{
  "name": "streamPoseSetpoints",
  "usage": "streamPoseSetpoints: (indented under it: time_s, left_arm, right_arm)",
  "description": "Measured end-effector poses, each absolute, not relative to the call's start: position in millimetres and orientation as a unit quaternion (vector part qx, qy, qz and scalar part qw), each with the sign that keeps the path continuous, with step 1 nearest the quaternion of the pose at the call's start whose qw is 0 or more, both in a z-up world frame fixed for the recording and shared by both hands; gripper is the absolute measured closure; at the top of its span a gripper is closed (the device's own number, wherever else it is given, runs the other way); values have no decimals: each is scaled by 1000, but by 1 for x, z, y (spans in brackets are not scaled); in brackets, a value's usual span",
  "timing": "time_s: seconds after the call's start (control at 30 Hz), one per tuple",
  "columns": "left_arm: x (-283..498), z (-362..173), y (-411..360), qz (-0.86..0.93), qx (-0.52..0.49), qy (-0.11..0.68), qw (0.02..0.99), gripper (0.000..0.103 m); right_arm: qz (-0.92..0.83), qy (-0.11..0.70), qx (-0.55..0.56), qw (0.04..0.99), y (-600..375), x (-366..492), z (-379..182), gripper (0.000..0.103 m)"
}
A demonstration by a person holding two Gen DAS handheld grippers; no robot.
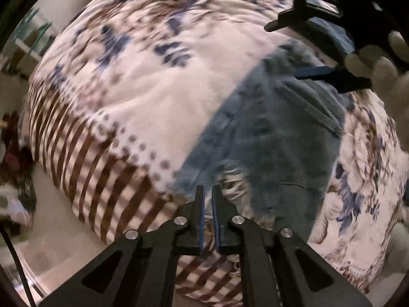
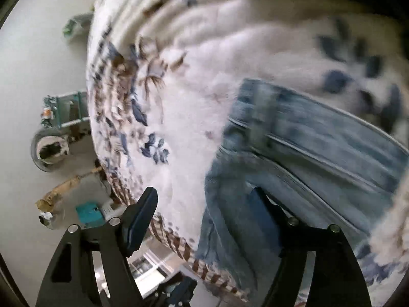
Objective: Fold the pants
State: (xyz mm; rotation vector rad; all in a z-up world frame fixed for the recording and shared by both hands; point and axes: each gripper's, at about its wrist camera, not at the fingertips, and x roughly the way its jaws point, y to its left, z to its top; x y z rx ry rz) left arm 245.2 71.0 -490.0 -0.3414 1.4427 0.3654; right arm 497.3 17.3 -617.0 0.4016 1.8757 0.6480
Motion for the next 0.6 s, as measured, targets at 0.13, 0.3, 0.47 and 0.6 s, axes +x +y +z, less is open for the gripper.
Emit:
streamPoseSetpoints:
  time_s: [0.13,0.3,0.47,0.6]
  left_arm:
    - [272,-500,40,136,-95,662,731,97]
    - [298,-512,9,106,-43,664,739,97]
    - [316,-541,-16,88,39,677,730,96]
    - [305,-557,20,122,54,702,699,93]
  right_arm:
    - [208,769,126,591,-43,483,-604,26]
    - [130,775,137,603,-122,450,-623,26]
    - [86,784,166,591,-167,423,-651,26]
    - [72,789,179,583,-184,406,-662,26]
